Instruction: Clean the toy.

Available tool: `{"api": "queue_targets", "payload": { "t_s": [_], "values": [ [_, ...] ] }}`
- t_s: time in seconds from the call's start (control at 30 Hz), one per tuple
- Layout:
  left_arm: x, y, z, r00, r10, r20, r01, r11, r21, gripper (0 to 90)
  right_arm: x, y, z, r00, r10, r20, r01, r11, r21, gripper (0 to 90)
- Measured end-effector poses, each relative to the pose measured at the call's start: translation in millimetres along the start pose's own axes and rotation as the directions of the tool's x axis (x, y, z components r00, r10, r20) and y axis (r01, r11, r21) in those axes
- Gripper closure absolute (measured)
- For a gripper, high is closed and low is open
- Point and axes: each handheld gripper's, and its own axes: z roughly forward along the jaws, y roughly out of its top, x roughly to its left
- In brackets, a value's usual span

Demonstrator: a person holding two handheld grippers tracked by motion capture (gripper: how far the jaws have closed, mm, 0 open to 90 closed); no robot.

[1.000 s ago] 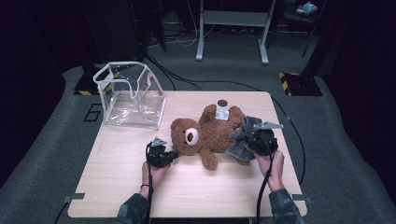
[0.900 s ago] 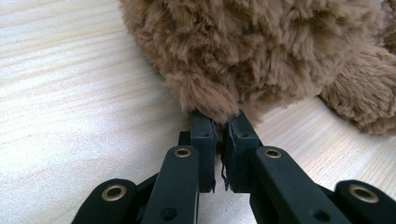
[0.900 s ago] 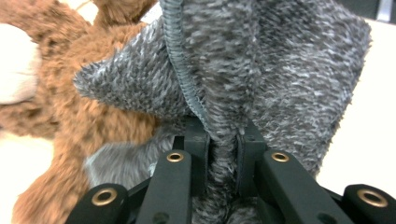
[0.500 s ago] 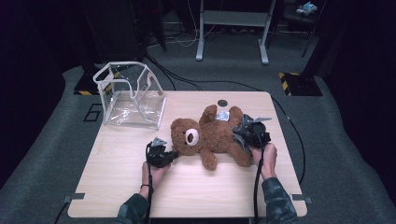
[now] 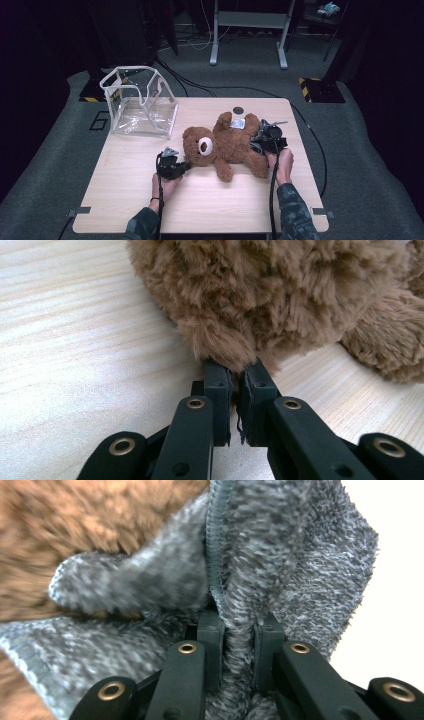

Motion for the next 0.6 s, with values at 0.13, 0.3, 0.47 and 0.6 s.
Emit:
{"api": "queue_targets", "payload": {
  "t_s": [0.13, 0.3, 0.47, 0.6],
  "values": [
    [-0.3, 0.0, 0.1, 1.0, 0.002, -0.001, -0.002, 1.0, 0.0, 83.5, 2.7, 8.0, -31.2, 0.9999, -0.003, -0.013, 0.001, 0.993, -0.115, 78.9],
    [-0.2, 0.1, 0.2, 1.0, 0.007, -0.004, -0.007, 1.0, -0.002, 83.6, 20.5, 27.9, -51.7, 0.9946, -0.074, -0.073, 0.056, 0.973, -0.222, 78.8],
    [-0.1, 0.1, 0.2, 1.0, 0.005, -0.002, -0.005, 1.0, -0.003, 83.5, 15.2, 26.2, -8.3, 0.9994, -0.017, -0.031, 0.014, 0.996, -0.086, 78.8],
    [0.0, 0.0, 0.0, 1.0, 0.001, 0.001, -0.001, 1.0, 0.0, 83.5, -1.7, 9.4, 3.8, 0.9992, 0.031, -0.023, -0.031, 0.999, -0.011, 78.8]
  ]
}}
